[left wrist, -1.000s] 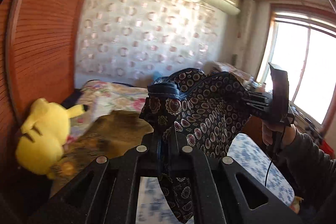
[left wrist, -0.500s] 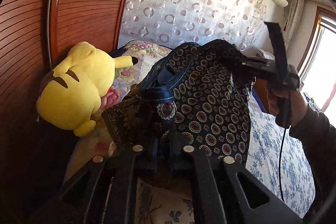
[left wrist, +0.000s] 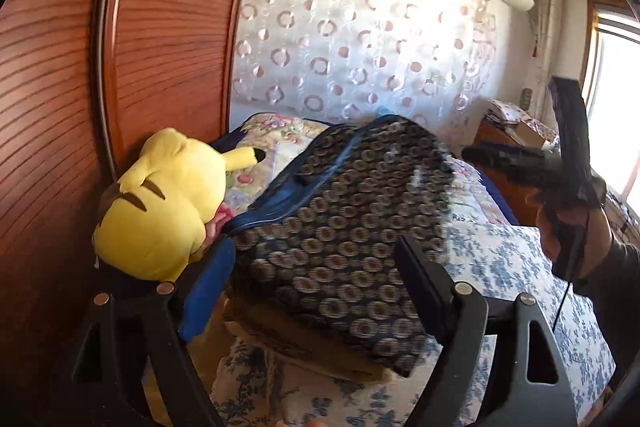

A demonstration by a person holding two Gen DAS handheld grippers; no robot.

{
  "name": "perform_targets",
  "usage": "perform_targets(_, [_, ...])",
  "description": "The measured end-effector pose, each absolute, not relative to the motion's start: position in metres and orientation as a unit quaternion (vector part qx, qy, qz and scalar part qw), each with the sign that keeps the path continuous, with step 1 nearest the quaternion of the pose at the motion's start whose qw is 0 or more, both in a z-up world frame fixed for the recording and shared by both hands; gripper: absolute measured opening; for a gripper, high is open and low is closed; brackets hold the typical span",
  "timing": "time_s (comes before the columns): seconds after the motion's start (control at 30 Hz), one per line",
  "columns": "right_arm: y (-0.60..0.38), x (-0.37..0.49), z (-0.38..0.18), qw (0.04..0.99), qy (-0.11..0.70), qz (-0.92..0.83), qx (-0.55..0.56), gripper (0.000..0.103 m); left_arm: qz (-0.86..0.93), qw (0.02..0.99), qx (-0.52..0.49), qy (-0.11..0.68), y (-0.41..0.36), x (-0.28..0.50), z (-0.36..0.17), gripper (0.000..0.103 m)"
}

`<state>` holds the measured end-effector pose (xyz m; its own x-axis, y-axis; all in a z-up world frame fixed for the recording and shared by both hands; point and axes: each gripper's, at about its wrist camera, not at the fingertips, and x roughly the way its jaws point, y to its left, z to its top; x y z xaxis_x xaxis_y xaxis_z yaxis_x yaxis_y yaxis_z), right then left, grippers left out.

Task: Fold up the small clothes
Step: 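Carry the bundle toward the yellow plush toy with both grippers, then lower the bundle onto the bed corner and open both grippers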

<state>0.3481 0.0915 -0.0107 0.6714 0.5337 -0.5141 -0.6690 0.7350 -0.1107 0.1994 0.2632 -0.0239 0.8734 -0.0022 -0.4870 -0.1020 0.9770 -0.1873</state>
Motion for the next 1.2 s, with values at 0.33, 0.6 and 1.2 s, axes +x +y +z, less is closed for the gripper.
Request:
perform_targets(0.33, [0.019,0.269,0.021,0.910,0.238,0.316,-0.126,0.076,-0.008,0.966,-0.068,0.250,0.206,0.180,-0.010,0.082])
perform_targets(0.6, [-0.027,0.215,0.026,0.923,0.237,0.286,-0.104,0.077,-0.036,0.963,-0.040,0.264,0.151,0.166,-0.012,0.082])
perform_targets(1.2, [-0.131,0.096,0.026,0.949,0.237,0.199,-0.051,0.080,-0.078,0.959,0.003,0.273,0.054,0.127,-0.016,0.082])
